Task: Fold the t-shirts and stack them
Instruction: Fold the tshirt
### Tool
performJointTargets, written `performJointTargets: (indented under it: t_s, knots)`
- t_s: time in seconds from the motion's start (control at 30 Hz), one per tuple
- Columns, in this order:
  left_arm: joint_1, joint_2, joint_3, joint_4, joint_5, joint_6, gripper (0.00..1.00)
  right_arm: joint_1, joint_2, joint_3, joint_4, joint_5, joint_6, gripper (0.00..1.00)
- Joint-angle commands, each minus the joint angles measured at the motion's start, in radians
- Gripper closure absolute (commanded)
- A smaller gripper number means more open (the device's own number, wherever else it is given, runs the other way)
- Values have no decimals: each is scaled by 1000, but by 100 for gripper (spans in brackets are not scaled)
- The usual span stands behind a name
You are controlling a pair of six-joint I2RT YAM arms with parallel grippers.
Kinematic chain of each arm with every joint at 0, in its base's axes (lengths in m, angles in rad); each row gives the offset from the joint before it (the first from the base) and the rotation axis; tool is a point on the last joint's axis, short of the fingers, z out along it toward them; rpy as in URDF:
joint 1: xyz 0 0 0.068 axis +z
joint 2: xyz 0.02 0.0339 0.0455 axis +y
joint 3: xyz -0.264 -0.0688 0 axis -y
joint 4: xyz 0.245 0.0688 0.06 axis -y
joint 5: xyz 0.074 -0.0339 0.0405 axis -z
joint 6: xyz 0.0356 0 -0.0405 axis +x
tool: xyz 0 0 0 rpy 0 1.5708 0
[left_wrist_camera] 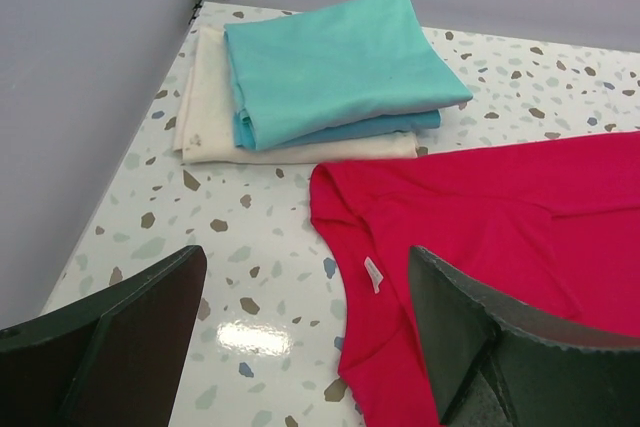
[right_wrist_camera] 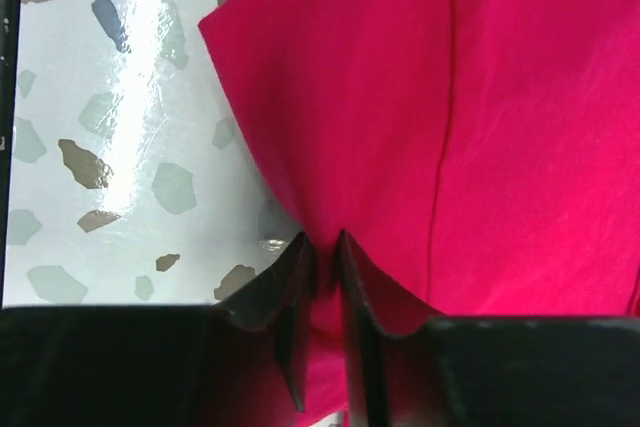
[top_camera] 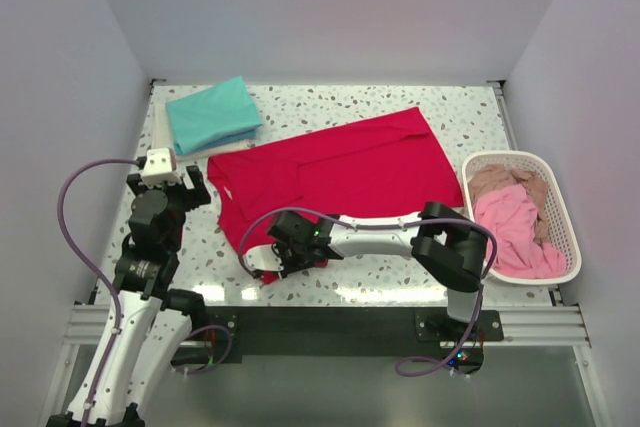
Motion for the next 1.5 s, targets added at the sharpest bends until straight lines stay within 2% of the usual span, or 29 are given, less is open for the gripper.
performJointTargets:
  t_s: [0.0, 0.1, 0.13, 0.23, 0.27, 0.33, 0.37, 0.4, 0.53, 0.57, 0.6, 0.63, 0.67, 0.77, 0.8, 0.9, 1.0, 1.17, 1.2, 1.23, 1.33, 1.43, 1.47]
  knots:
    - [5, -18, 2, 48, -17, 13, 13, 0, -24, 43, 0, 6, 34, 82]
    - [5, -32, 0, 51, -20, 13, 13, -32, -56, 88, 10, 24, 64, 97]
    - [5, -33, -1, 51, -20, 13, 13, -78, -56, 112, 10, 29, 80, 100]
    - [5, -39, -4, 55, -9, 14, 13, -210, -26, 223, 23, 49, 160, 100]
    - [5, -36, -3, 55, -6, 14, 13, -244, -3, 244, 32, 68, 181, 86]
    - [5, -32, -3, 55, 9, 14, 13, -328, 28, 305, 35, 114, 233, 73]
    - [5, -29, -3, 55, 15, 14, 13, -347, 55, 339, 24, 121, 253, 49]
    - [5, -27, -3, 57, 23, 16, 13, -364, 65, 352, 0, 151, 265, 39]
    - [5, -16, -4, 68, 72, 19, 13, -437, 41, 340, -36, 126, 304, 26]
    - [5, -6, -6, 71, 86, 19, 13, -442, 28, 321, -43, 80, 293, 21]
    - [5, -1, -7, 74, 98, 21, 13, -447, -5, 309, -54, 41, 284, 21]
    - [5, 11, -7, 78, 130, 22, 13, -451, -19, 300, -74, -100, 264, 21]
    - [5, 17, -7, 83, 150, 25, 14, -451, -30, 296, -145, -172, 181, 21]
    - [5, 56, -10, 97, 233, 31, 14, -444, -68, 252, -200, -402, 50, 22]
    - [5, 65, -10, 98, 248, 31, 15, -441, -76, 234, -183, -413, 31, 23]
    - [5, 100, -9, 100, 296, 36, 16, -425, -75, 209, -164, -439, -72, 23]
    - [5, 122, -10, 104, 328, 42, 16, -424, -29, 247, -227, -453, -155, 27]
    - [5, 152, -14, 115, 393, 40, 18, -422, 2, 203, -186, -326, -225, 30]
    - [5, 158, -12, 114, 397, 40, 18, -424, 7, 201, -183, -297, -221, 33]
    - [5, 168, -10, 114, 405, 40, 19, -424, 11, 203, -184, -260, -218, 45]
    - [5, 174, -10, 114, 417, 31, 19, -425, -15, 157, -160, -231, -207, 66]
    - [5, 210, -6, 120, 439, -28, 20, -425, -61, 91, -141, -238, -218, 80]
    - [5, 227, 2, 108, 446, -95, 21, -427, -76, 54, -132, -243, -218, 85]
